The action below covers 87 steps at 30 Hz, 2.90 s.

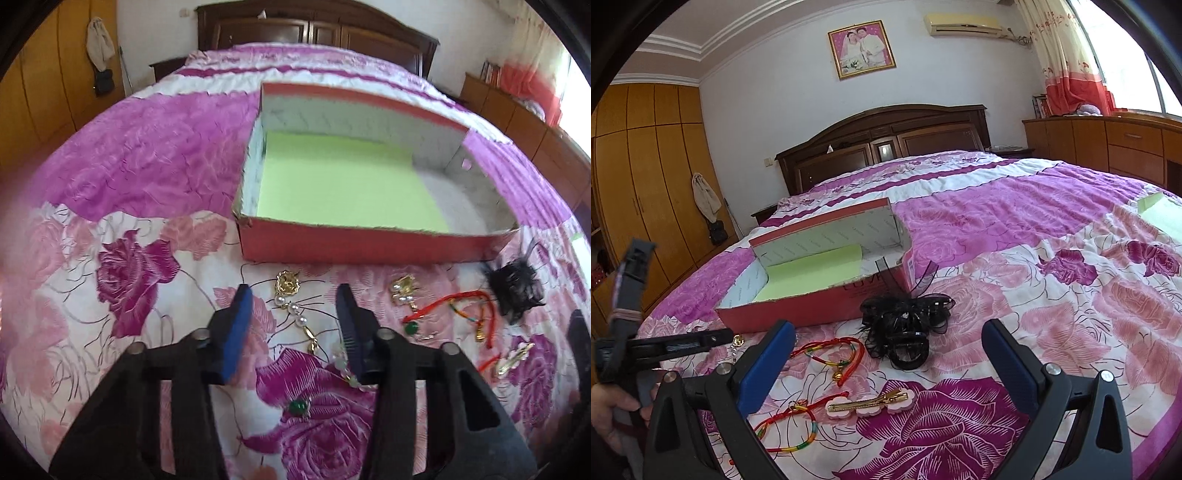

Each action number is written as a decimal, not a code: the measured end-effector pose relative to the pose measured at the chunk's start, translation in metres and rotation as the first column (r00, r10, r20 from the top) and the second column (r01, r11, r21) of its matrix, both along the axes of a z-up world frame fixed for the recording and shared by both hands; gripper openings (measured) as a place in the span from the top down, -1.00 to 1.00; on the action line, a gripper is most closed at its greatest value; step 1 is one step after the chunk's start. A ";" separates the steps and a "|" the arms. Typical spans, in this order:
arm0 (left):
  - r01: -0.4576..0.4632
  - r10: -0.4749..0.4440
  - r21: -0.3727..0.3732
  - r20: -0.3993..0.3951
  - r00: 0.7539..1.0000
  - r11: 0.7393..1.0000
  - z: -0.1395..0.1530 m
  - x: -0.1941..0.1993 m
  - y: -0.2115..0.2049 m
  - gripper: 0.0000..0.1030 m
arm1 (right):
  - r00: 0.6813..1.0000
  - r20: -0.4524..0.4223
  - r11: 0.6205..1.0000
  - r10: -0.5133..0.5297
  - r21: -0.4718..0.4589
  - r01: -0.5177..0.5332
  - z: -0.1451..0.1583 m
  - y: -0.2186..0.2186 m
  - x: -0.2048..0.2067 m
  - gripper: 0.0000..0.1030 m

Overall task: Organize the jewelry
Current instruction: 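Lower the left gripper onto the gold pearl earring and close it, then lower the right gripper onto the black mesh hair bow and close it, then open the left gripper over the box while the right gripper drops the bow inside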

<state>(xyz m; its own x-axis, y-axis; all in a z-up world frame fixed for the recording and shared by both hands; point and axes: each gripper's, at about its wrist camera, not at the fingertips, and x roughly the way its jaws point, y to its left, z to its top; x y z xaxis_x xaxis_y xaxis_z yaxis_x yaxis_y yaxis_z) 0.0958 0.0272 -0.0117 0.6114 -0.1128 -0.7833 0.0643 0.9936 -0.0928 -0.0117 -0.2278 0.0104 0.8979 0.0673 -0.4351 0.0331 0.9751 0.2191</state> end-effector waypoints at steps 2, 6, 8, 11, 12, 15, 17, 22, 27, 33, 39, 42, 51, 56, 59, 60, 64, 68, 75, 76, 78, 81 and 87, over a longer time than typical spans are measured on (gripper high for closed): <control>0.012 -0.012 0.018 -0.006 1.000 1.000 -0.004 0.004 -0.004 0.35 | 1.000 -0.008 1.000 0.001 0.008 -0.001 -0.002 -0.002 0.002 -1.00; 0.036 -0.034 0.047 -0.028 0.999 0.998 -0.010 0.013 -0.008 0.43 | 0.999 -0.035 1.000 0.002 0.028 -0.001 -0.006 -0.006 0.007 -1.00; 0.040 -0.038 0.055 -0.039 0.999 0.998 -0.014 0.018 -0.005 0.54 | 0.999 -0.042 0.999 0.002 0.037 -0.001 -0.008 -0.007 0.009 -1.00; 0.035 -0.033 0.041 -0.059 0.998 0.999 -0.018 0.022 -0.001 0.56 | 0.999 -0.053 0.999 0.002 0.046 0.001 -0.010 -0.009 0.010 -1.00; 0.034 -0.032 0.036 -0.062 0.998 0.999 -0.021 0.022 -0.001 0.56 | 0.998 -0.056 0.999 0.002 0.047 0.000 -0.011 -0.009 0.011 -1.00; 0.032 -0.028 0.041 -0.074 0.997 0.999 -0.026 0.023 0.000 0.56 | 0.998 -0.065 0.999 0.004 0.047 -0.001 -0.012 -0.009 0.013 -1.00; 0.032 -0.029 0.048 -0.070 0.997 0.998 -0.029 0.023 -0.003 0.56 | 0.998 -0.068 0.999 0.003 0.046 0.000 -0.013 -0.009 0.014 -1.00; 0.034 -0.032 0.034 -0.047 0.998 0.999 -0.030 0.019 -0.001 0.59 | 0.996 -0.090 0.999 -0.004 0.050 0.008 -0.011 -0.010 0.017 -1.00; 0.018 -0.018 -0.004 -0.031 0.999 1.000 -0.030 0.016 0.006 0.75 | 0.986 -0.162 0.998 -0.024 0.047 0.032 -0.003 -0.013 0.031 -1.00; 0.009 -0.011 -0.071 -0.022 1.000 0.997 -0.032 0.013 0.013 0.80 | 0.958 -0.283 0.999 -0.050 -0.010 0.049 -0.005 -0.011 0.063 -1.00; 0.008 -0.010 -0.077 -0.017 1.000 0.997 -0.034 0.015 0.017 0.78 | 0.916 -0.396 0.998 -0.063 -0.032 0.054 -0.024 -0.013 0.095 -0.98; 0.006 -0.008 -0.086 -0.020 1.000 0.996 -0.036 0.016 0.020 0.78 | 0.896 -0.438 0.998 -0.067 -0.037 0.056 -0.032 -0.014 0.106 -0.89; 0.006 -0.007 -0.074 -0.012 1.000 0.997 -0.036 0.016 0.018 0.79 | 0.872 -0.483 0.997 -0.075 -0.056 0.055 -0.048 -0.011 0.113 -0.55; 0.005 -0.006 -0.070 -0.005 1.000 0.998 -0.032 0.014 0.016 0.80 | 0.882 -0.467 0.998 -0.064 -0.043 0.050 -0.047 -0.012 0.106 -0.13; 0.000 0.001 -0.071 0.004 1.000 0.997 -0.025 0.010 0.016 0.81 | 0.887 -0.458 0.998 -0.057 -0.028 0.050 -0.043 -0.013 0.103 0.09; -0.003 0.004 -0.071 0.012 1.000 0.997 -0.021 0.007 0.017 0.81 | 0.890 -0.452 0.998 -0.055 -0.018 0.052 -0.041 -0.014 0.101 0.17; -0.005 0.009 -0.077 0.049 0.999 0.997 -0.006 -0.004 0.018 0.81 | 0.900 -0.434 0.998 -0.042 0.017 0.054 -0.033 -0.019 0.093 0.24; 0.001 0.005 -0.076 0.089 0.996 0.997 0.010 -0.017 0.015 0.81 | 0.915 -0.401 0.999 -0.035 0.011 0.043 -0.021 -0.017 0.083 0.24; 0.032 -0.020 -0.078 0.143 0.989 0.996 0.033 -0.031 0.007 0.81 | 0.946 -0.324 1.000 -0.010 -0.006 0.008 0.004 -0.012 0.066 0.24; 0.037 -0.025 -0.080 0.153 0.988 0.996 0.037 -0.032 0.006 0.81 | 0.951 -0.308 1.000 -0.006 -0.013 0.003 0.009 -0.011 0.062 0.24; 0.047 -0.032 -0.084 0.173 0.984 0.995 0.046 -0.034 0.002 0.81 | 0.962 -0.274 1.000 0.000 -0.028 -0.008 0.017 -0.008 0.058 0.24; 0.057 -0.038 -0.088 0.203 0.978 0.995 0.055 -0.036 0.000 0.81 | 0.975 -0.221 0.999 0.011 -0.046 -0.021 0.030 -0.004 0.051 0.24; 0.073 -0.046 -0.090 0.264 0.963 0.993 0.076 -0.036 -0.001 0.81 | 0.991 -0.128 0.996 0.040 -0.073 -0.050 0.049 0.005 0.045 0.24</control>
<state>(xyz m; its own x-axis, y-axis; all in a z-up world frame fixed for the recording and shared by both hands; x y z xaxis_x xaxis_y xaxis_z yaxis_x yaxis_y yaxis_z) 0.0594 0.0262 0.0645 0.7832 -0.2233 -0.5803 0.1581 0.9741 -0.1615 0.0329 -0.2229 0.0598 0.8320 0.0688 -0.5505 0.0115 0.9899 0.1412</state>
